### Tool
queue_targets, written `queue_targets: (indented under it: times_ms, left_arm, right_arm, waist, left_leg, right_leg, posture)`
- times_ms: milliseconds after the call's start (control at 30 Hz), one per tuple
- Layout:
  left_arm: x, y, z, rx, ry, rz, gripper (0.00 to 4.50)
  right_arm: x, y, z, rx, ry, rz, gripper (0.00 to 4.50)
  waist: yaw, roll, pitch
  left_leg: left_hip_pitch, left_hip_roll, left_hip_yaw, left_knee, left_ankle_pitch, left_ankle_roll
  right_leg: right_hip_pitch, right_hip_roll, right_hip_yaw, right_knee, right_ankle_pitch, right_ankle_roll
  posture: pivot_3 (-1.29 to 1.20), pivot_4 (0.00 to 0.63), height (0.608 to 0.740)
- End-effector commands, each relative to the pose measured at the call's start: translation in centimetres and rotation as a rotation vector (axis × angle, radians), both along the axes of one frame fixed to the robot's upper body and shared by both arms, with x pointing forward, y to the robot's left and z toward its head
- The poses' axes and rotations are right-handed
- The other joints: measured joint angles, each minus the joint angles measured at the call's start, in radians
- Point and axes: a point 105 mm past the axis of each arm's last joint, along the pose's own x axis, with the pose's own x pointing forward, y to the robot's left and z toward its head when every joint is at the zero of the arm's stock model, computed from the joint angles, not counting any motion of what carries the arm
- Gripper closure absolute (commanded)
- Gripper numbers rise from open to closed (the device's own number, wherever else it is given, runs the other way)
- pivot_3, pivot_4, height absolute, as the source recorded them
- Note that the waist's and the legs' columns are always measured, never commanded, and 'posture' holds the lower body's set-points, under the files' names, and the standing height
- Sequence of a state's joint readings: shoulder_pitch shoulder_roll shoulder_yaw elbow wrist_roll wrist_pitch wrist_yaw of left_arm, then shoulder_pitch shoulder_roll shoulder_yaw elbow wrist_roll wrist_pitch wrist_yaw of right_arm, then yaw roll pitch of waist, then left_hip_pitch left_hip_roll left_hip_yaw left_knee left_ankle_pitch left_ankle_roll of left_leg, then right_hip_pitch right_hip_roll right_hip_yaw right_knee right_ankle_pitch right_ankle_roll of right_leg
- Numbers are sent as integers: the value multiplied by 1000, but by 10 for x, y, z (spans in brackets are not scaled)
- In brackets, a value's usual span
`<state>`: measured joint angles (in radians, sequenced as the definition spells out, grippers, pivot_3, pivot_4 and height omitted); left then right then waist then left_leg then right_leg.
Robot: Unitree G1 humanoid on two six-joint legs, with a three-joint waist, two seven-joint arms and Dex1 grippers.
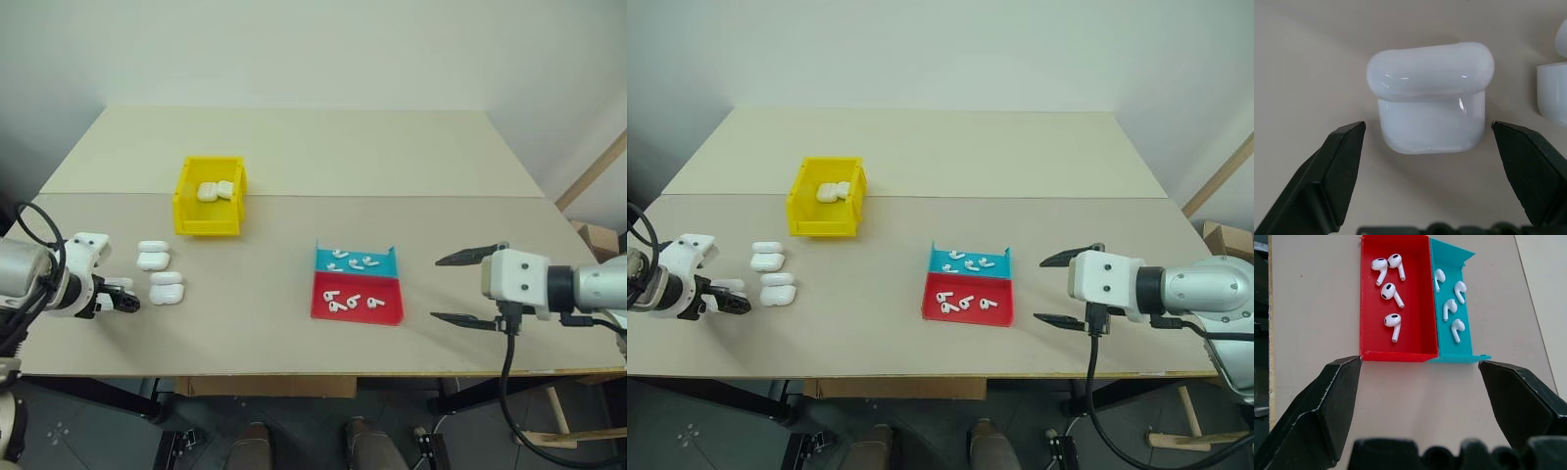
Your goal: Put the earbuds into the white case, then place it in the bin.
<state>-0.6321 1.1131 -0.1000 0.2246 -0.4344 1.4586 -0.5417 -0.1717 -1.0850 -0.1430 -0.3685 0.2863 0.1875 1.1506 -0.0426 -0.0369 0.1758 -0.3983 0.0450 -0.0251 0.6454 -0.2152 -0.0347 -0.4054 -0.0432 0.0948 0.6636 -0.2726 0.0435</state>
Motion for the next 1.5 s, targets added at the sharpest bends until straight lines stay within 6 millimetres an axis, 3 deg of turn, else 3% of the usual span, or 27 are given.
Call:
queue_targets:
  times_ms: [33,300,533,700,833,1067,1200,1333,1433,1500]
  left_arm:
    - [3,8,3,33,-18,11,0]
    - [7,5,-2,17,-5,-4,0]
    - [7,5,-7,21,21,2,1701]
    - [6,3,-11,6,36,-7,1701]
    - [11,2,0,42,-31,-25,1701]
    - [3,10,55,134,-223,-69,1701]
    - [-10,-21,100,25,-455,-231,1701]
    - [-22,-58,123,-71,-709,-418,1701]
    - [-35,-98,130,-219,-994,-596,1701]
    - [-43,-119,116,-297,-1037,-720,1701]
  right_arm:
    - [-1,1,10,-10,-44,-1,60]
    - [-1,1,10,-12,-45,-4,60]
    - [-1,0,11,-15,-45,-11,0]
    - [-1,1,11,-13,-49,-12,0]
    - [0,1,12,-12,-54,-11,0]
    - [-1,-1,18,-10,-72,-15,0]
    - [3,-3,27,8,-109,-17,0]
    - [7,1,32,6,-130,-11,0]
    - [6,9,36,-4,-129,9,0]
    - [6,12,38,-26,-130,17,0]
  waist:
    - [0,0,0]
    - [1,0,0]
    - [1,1,-1]
    - [1,3,-2]
    - [1,3,-2]
    - [-2,-2,1]
    - [-1,-2,1]
    - [1,-2,1]
    - [3,0,0]
    - [2,-1,0]
  left_leg:
    - [0,0,0,0,0,0]
    - [1,0,0,0,0,0]
    - [2,0,0,1,0,0]
    - [2,0,0,0,0,0]
    - [2,0,0,0,0,0]
    - [-1,0,0,1,0,0]
    - [-2,0,0,0,0,0]
    - [0,0,0,1,0,0]
    - [2,0,1,1,0,0]
    - [1,0,1,1,0,0]
  right_leg:
    - [0,0,0,0,0,0]
    - [1,0,0,0,0,0]
    - [2,0,0,1,0,0]
    - [2,0,0,1,0,0]
    - [2,0,0,1,0,0]
    - [-1,0,0,0,0,0]
    - [-1,0,0,0,0,0]
    - [1,-1,0,0,0,0]
    - [2,-1,0,1,0,0]
    - [2,-1,0,0,0,0]
  posture:
    - [0,150,740]
    - [0,150,740]
    - [0,150,740]
    - [0,150,740]
    - [0,150,740]
    - [0,150,740]
    - [0,150,740]
    - [0,150,740]
    - [0,150,740]
    - [0,150,740]
